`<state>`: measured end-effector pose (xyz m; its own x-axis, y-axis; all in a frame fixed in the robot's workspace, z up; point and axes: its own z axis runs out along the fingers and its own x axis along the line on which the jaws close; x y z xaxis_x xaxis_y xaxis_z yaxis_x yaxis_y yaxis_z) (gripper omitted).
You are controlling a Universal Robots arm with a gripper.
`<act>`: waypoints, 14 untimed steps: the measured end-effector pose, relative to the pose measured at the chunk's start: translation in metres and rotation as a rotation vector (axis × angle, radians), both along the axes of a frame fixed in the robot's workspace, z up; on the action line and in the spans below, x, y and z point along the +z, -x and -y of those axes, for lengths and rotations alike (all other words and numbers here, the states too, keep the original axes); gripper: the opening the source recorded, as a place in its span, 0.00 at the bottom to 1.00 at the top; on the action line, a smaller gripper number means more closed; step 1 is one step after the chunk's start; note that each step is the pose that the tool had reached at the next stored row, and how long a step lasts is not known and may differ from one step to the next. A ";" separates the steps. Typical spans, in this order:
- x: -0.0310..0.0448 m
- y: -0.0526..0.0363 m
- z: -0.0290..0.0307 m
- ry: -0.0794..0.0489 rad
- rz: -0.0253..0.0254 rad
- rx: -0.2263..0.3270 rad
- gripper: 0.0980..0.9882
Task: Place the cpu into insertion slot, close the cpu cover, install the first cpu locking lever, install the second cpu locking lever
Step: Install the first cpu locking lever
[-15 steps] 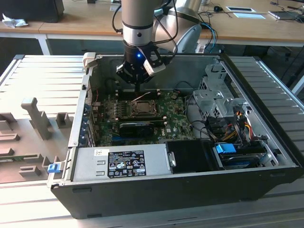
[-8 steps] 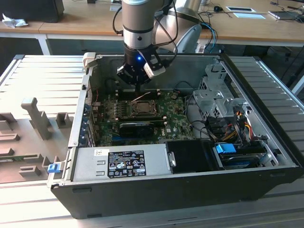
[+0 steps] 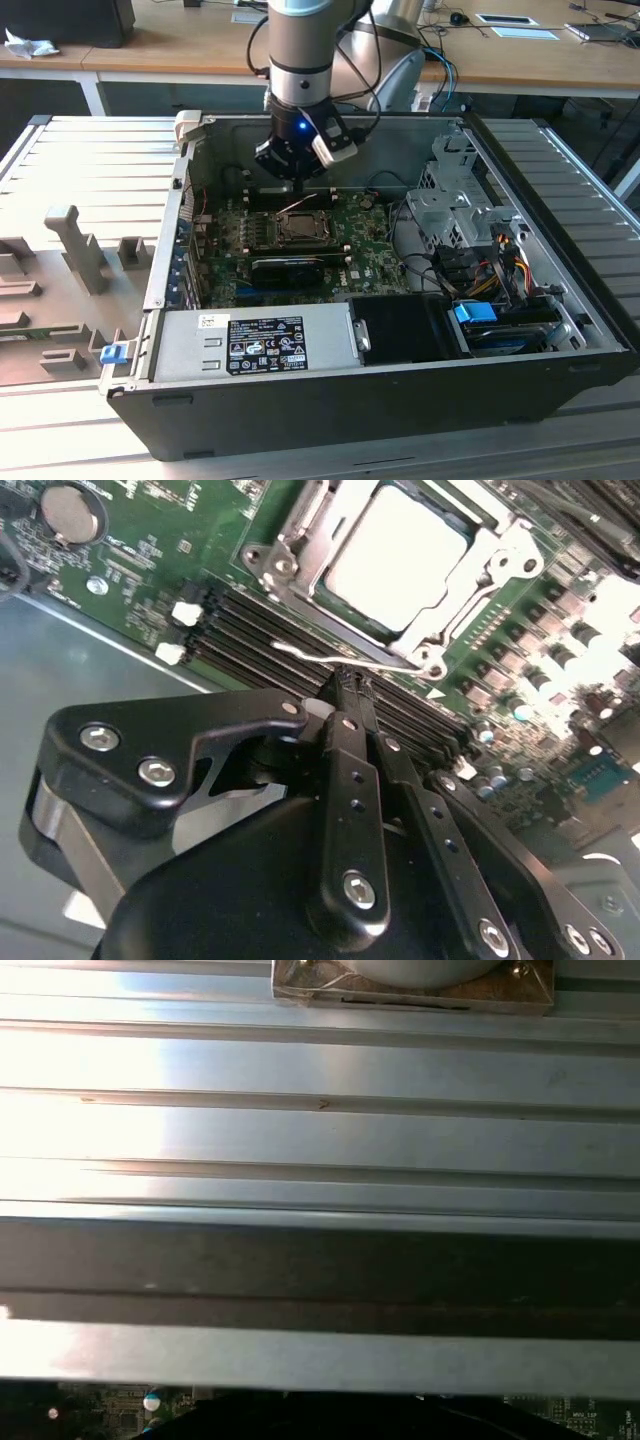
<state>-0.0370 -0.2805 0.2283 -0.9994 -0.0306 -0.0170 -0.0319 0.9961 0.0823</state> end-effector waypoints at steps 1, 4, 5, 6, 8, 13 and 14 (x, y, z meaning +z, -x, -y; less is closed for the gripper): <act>-0.0003 -0.0019 -0.0004 0.000 -0.0001 0.001 0.01; -0.0023 -0.0049 -0.0012 0.001 0.0002 0.006 0.01; -0.0034 -0.0055 -0.0012 0.003 0.0000 0.006 0.01; -0.0038 -0.0056 -0.0012 0.003 0.0000 0.006 0.01; -0.0042 -0.0056 -0.0010 0.004 -0.0001 0.006 0.01; -0.0048 -0.0058 -0.0010 0.005 0.0000 0.006 0.01; -0.0048 -0.0058 -0.0010 0.005 0.0001 0.006 0.01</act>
<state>-0.0312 -0.2795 0.2235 -0.9992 -0.0368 -0.0169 -0.0380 0.9962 0.0777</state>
